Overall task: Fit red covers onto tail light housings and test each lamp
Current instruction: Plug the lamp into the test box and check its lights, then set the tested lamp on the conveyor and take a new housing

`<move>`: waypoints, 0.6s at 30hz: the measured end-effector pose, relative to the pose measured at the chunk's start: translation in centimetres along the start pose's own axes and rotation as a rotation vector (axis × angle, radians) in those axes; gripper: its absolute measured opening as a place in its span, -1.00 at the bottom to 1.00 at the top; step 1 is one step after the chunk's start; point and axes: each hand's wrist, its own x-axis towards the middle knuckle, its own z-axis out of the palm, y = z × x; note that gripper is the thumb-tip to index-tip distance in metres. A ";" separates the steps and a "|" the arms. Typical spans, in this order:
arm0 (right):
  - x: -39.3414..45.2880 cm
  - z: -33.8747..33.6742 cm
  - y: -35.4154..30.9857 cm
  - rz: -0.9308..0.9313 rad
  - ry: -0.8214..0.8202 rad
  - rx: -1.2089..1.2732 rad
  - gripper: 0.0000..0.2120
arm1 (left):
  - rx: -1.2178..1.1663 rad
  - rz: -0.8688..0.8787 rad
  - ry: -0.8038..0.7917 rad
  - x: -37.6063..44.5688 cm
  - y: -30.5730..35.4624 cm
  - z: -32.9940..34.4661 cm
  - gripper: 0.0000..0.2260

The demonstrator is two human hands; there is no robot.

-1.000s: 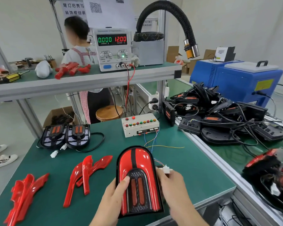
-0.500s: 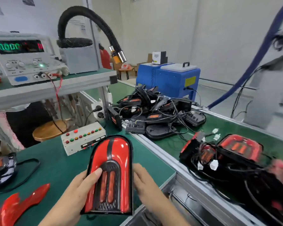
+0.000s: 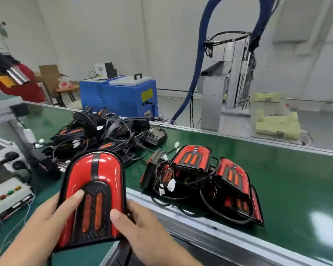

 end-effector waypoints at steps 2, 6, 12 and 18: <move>-1.4 -1.7 0.1 -0.052 0.140 -0.003 -0.63 | 0.030 0.037 -0.173 -1.0 3.6 3.2 -0.33; -3.4 -5.6 -0.7 -0.154 0.362 0.010 -0.81 | 0.006 0.114 -0.368 0.4 7.6 9.0 -0.49; -5.2 -13.1 -3.1 -0.140 0.680 -0.035 -0.83 | -0.072 0.078 -0.506 3.2 10.8 17.6 -0.59; -2.9 -21.4 -2.4 0.035 0.891 -0.090 -0.65 | -0.015 0.140 -0.528 5.3 11.5 24.7 -0.73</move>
